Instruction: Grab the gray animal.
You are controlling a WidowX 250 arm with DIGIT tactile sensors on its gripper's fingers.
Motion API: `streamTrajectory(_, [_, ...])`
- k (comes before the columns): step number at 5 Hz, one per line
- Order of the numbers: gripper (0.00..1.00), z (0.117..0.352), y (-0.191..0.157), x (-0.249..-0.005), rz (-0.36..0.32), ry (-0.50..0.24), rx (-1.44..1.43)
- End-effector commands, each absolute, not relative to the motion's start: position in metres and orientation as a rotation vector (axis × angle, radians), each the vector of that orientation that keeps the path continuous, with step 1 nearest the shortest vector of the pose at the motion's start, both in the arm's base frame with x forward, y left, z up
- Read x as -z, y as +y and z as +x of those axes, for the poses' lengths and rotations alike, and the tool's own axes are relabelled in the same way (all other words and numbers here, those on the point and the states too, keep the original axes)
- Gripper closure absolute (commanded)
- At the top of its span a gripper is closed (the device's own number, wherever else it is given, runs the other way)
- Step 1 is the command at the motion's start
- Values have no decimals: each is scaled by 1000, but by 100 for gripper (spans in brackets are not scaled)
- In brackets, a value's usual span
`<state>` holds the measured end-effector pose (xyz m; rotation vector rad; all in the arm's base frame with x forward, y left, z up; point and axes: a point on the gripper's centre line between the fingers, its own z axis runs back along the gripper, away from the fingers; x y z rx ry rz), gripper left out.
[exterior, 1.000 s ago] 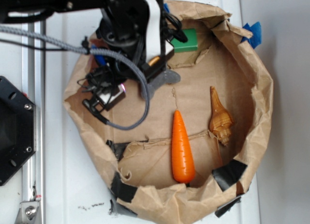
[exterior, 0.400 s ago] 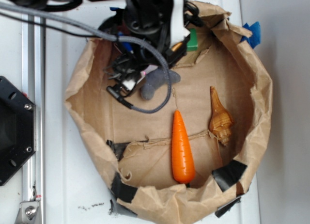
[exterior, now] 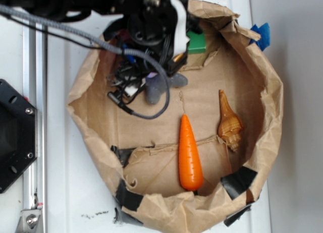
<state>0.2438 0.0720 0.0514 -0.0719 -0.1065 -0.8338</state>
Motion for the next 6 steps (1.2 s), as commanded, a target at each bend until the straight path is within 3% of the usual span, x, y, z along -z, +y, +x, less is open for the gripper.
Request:
streamTrajectory(1, [0,249,62,-40,-61,-84,864])
streamTrajectory(2, [0,250,62,-38,-68,-79,862])
streamTrajectory(3, [100,250,63,-37,-69,-82,812])
streamTrajectory(5, [100,249,63,-48,-78,-97,779])
streamTrajectory(6, [100,245,53,-90,-92,-150,669])
